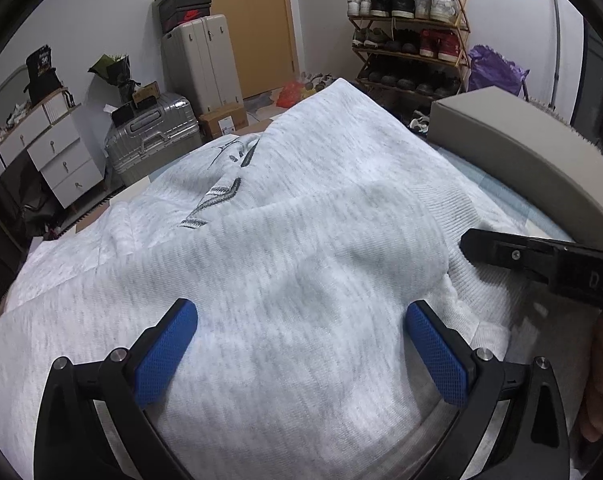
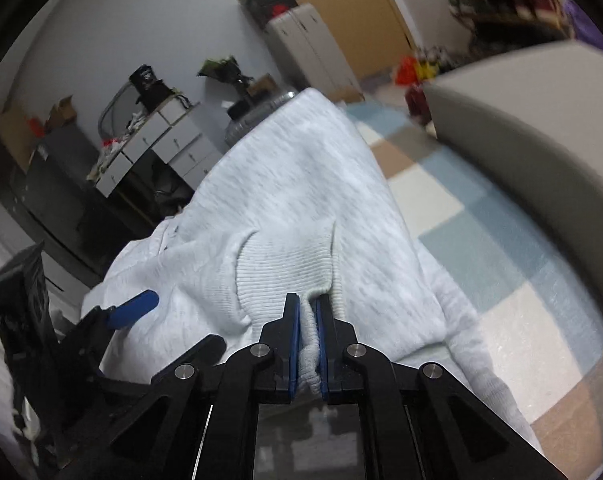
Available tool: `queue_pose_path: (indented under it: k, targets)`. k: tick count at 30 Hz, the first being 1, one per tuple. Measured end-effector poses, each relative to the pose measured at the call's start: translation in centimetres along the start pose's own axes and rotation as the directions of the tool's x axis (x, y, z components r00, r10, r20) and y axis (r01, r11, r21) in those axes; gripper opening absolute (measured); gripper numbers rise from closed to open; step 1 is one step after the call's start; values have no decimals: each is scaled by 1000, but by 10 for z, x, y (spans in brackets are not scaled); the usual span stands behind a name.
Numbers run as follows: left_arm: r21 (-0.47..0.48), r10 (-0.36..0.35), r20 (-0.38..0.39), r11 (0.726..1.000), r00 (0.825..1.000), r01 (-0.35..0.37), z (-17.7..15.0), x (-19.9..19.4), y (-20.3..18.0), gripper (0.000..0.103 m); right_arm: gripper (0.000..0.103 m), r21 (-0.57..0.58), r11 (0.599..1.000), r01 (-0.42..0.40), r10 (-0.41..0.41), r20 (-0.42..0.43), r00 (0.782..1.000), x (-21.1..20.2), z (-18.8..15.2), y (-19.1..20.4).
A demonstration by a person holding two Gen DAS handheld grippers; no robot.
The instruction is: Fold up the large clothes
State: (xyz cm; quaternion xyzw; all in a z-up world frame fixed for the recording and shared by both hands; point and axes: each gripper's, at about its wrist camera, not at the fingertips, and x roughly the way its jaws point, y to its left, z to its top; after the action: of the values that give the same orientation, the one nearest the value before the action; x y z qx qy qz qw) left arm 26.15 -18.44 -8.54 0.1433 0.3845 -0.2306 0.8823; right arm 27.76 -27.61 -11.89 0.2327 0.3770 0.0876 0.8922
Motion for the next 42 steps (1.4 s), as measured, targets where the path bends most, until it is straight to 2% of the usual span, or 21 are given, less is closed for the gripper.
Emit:
queue_pose_path:
  k: [4, 6, 7, 8, 10, 12, 13, 15, 16, 20, 21, 22, 26, 29, 31, 33, 35, 39, 41, 42]
  targets:
    - [-34, -38, 38, 999, 999, 40, -2, -12, 6, 101, 8, -39, 999, 35, -35, 21, 999, 0, -1, 7]
    - [-43, -131, 82, 990, 988, 135, -3, -24, 6, 101, 8, -23, 1000, 19, -18, 24, 1000, -1, 0, 5]
    - [-17, -201, 116, 979, 973, 204, -4, -33, 3, 101, 8, -6, 1000, 2, -2, 25, 1000, -2, 0, 3]
    - [10, -226, 133, 974, 965, 227, -5, -37, -1, 101, 8, 8, 1000, -8, 8, 25, 1000, -3, -2, 1]
    - [68, -239, 123, 970, 963, 232, -7, -36, -11, 101, 7, 36, 999, -37, 35, 42, 999, -7, -2, -3]
    - [70, -257, 57, 965, 965, 253, -9, -24, -14, 101, 5, 61, 993, -102, 95, 102, 990, -20, -2, -10]
    - [61, -257, 33, 965, 966, 255, -10, -20, -14, 101, 4, 65, 988, -139, 129, 143, 981, -29, -1, -11]
    - [63, -261, 29, 964, 965, 259, -11, -19, -14, 101, 4, 51, 989, -140, 129, 174, 976, -36, 1, -10]
    - [69, -271, 31, 961, 962, 268, -11, -20, -15, 101, 4, 45, 989, -137, 128, 164, 978, -35, 2, -9]
    - [89, -246, 11, 966, 969, 244, -9, -17, -19, 101, 10, 89, 984, -151, 147, 52, 988, -17, 1, -12]
    - [92, -242, 10, 966, 970, 240, -9, -18, -18, 101, 16, 92, 986, -140, 138, 27, 990, -13, 0, -11]
    - [94, -239, 8, 967, 971, 237, -9, -18, -18, 101, 20, 90, 987, -136, 135, 16, 991, -11, 0, -10]
    - [98, -234, 7, 968, 972, 232, -7, -18, -17, 101, 26, 70, 994, -86, 85, 10, 996, -9, -2, -8]
    - [66, -275, 57, 960, 960, 271, -8, -27, -9, 101, 25, 103, 990, -100, 98, 24, 995, -12, -1, -14]
    - [35, -305, 115, 952, 945, 303, -7, -35, -2, 101, 32, 116, 989, -92, 87, 50, 995, -17, 1, -20]
    - [-3, -300, 113, 953, 947, 302, -4, -31, 4, 101, 32, 128, 985, -115, 112, 36, 993, -14, 1, -21]
    - [-39, -282, 47, 958, 958, 284, -4, -16, 5, 101, 32, 101, 990, -100, 99, 20, 995, -10, -1, -15]
    - [-8, -237, 22, 972, 971, 237, -4, -14, -5, 101, 31, 56, 996, -72, 72, 7, 997, -2, -1, -8]
    - [19, -209, 8, 978, 978, 209, -5, -13, -9, 101, 23, 51, 997, -61, 61, -6, 998, 1, 1, -8]
    - [32, -196, 2, 980, 981, 196, -6, -12, -11, 101, 7, 41, 997, -61, 61, -7, 998, 1, 2, -7]
